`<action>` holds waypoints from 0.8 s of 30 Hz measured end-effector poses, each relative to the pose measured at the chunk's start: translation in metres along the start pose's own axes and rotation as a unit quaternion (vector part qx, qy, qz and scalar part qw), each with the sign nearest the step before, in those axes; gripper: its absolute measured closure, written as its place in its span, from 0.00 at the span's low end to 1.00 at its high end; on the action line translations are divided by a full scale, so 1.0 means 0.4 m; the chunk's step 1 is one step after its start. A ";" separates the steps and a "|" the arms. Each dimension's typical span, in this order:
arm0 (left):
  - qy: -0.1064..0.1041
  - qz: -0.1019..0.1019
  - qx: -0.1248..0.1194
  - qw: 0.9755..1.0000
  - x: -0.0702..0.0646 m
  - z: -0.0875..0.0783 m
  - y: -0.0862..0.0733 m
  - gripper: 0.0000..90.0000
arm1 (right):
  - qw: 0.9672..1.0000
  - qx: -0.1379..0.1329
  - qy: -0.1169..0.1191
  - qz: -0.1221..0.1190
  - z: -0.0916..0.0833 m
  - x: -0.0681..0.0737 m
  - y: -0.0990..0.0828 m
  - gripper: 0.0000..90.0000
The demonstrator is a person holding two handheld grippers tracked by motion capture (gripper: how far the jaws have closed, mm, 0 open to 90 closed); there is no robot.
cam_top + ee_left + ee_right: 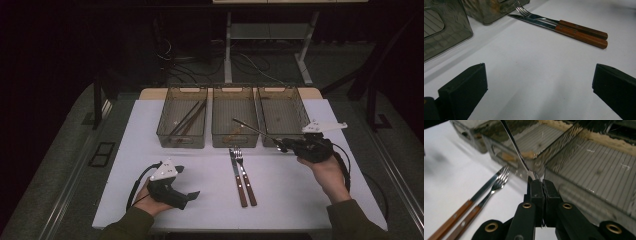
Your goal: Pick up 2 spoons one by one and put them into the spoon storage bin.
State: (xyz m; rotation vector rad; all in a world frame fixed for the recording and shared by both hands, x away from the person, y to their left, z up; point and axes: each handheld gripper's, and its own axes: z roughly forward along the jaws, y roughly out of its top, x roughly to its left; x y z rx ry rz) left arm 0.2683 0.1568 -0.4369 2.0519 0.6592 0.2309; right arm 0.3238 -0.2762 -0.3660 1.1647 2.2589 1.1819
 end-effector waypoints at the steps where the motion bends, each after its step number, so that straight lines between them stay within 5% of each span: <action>1: 0.000 0.001 0.000 1.000 0.001 0.000 0.000 0.00 | 1.000 -0.003 -0.002 0.001 0.009 -0.001 0.010 0.98; 13: -0.002 0.002 0.002 1.000 -0.002 0.001 0.000 0.00 | 1.000 0.001 -0.027 0.004 0.127 0.012 0.101 0.98; 24: -0.004 0.004 0.004 1.000 -0.004 0.003 0.001 0.00 | 0.999 0.010 -0.049 0.008 0.204 0.019 0.139 0.98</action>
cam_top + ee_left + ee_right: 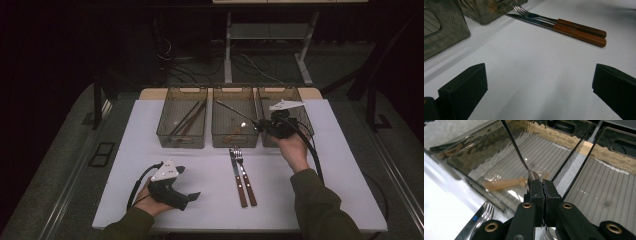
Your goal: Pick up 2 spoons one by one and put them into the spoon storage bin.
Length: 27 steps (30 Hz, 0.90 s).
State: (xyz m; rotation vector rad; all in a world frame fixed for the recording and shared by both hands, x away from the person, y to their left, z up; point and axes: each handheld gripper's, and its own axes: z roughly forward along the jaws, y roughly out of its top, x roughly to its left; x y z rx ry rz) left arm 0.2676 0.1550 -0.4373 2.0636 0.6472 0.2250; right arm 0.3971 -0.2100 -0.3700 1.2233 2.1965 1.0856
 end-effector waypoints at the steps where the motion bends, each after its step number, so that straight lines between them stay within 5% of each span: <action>1: 0.000 0.001 0.000 1.000 0.000 0.000 0.000 0.00 | 1.000 -0.002 0.000 0.005 0.005 0.001 0.002 0.98; 13: -0.002 0.003 0.001 1.000 -0.001 0.000 0.000 0.00 | 1.000 0.016 0.006 0.007 0.062 0.015 0.004 0.96; 15: -0.003 0.003 0.000 1.000 -0.001 0.000 0.001 0.00 | 1.000 0.009 0.005 0.006 0.064 0.019 0.005 0.84; 27: -0.003 0.001 -0.001 1.000 -0.003 0.002 0.000 0.00 | 0.999 0.000 0.033 0.010 0.052 0.018 0.012 0.65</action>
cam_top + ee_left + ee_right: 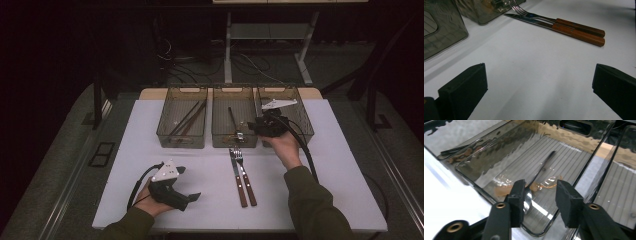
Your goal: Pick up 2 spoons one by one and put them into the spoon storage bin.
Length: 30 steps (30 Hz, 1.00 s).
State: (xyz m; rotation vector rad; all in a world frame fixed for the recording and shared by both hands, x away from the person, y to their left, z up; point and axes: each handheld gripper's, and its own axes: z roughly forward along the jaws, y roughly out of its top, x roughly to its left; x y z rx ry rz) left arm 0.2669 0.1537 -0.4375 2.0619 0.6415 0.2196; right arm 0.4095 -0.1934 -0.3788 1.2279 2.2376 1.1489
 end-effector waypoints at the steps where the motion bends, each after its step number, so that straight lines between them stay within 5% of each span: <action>1: 0.000 0.000 0.000 1.000 0.000 0.000 0.000 0.00 | 1.000 0.001 0.005 0.000 -0.001 -0.001 0.000 0.64; 17: 0.001 0.003 0.002 1.000 0.001 -0.001 0.000 0.00 | 0.999 0.004 0.043 -0.015 -0.062 0.009 -0.014 0.52; 30: 0.002 0.003 0.002 1.000 0.001 -0.001 0.000 0.00 | 0.996 0.024 0.080 -0.033 -0.101 0.037 -0.088 0.79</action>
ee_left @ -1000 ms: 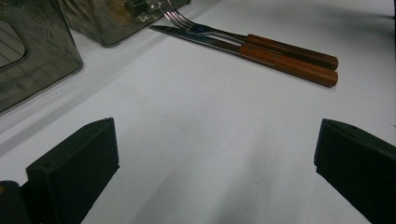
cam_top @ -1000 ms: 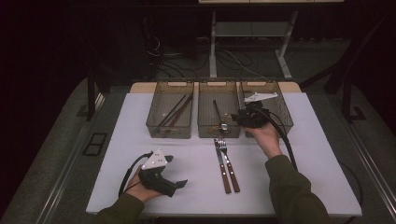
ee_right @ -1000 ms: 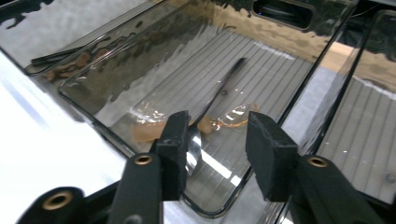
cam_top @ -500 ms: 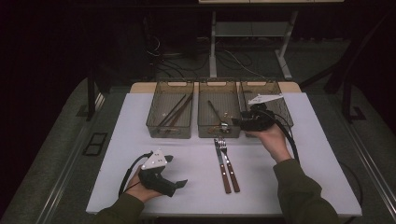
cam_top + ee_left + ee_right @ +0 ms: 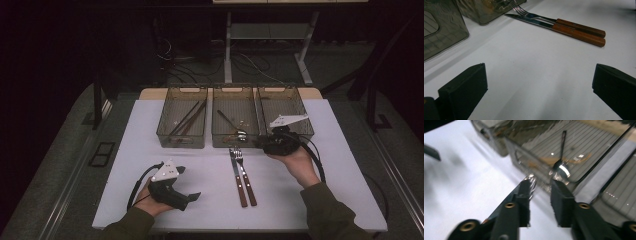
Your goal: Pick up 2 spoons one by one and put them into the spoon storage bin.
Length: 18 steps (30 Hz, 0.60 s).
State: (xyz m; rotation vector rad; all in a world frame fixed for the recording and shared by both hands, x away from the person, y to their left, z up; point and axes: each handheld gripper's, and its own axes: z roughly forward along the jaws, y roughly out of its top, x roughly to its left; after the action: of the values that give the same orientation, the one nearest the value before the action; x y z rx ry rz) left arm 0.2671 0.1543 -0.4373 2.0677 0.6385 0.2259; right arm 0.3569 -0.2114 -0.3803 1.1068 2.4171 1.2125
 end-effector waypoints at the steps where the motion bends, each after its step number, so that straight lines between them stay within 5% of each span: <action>1: 0.000 0.000 0.000 1.000 0.000 0.000 0.000 0.00 | 1.000 0.003 0.002 -0.002 0.001 0.004 -0.007 0.82; 8: 0.000 -0.001 -0.001 1.000 0.000 -0.001 0.000 0.00 | 0.999 0.018 0.028 -0.013 0.003 0.034 -0.044 1.00; 18: 0.001 0.000 -0.003 1.000 -0.002 -0.003 0.001 0.00 | 0.997 0.043 0.043 -0.037 -0.008 0.076 -0.102 1.00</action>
State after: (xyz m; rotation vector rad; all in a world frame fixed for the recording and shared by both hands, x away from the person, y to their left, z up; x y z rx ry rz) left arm 0.2659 0.1545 -0.4362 2.0628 0.6374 0.2290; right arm 0.3128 -0.2068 -0.4053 0.9973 2.5728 1.1662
